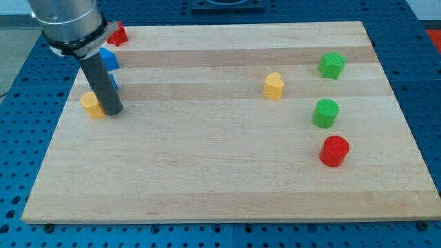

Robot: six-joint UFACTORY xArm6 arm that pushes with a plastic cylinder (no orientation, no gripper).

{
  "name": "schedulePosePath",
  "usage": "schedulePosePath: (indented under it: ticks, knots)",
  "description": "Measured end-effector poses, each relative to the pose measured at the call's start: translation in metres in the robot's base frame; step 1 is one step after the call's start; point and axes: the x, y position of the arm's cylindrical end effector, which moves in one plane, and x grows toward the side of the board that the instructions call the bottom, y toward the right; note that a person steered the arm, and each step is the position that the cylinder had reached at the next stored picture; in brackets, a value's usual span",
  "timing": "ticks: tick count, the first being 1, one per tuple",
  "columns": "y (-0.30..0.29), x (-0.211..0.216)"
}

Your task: Push the yellow heart to the line of blocks

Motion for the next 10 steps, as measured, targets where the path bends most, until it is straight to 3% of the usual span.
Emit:
schedulePosePath:
  ticks: [1,2,3,4,5,6,7,8,10]
  knots:
    - [0.048,0.009]
    - [0.168,0.045]
    - [0.281,0.033]
    - [0.33,-0.016]
    - [0.358,-0.034]
    - [0.339,-0.034]
    - [0.283,-0.036]
    - [0.3,-0.054]
    - [0.162,-0.055]
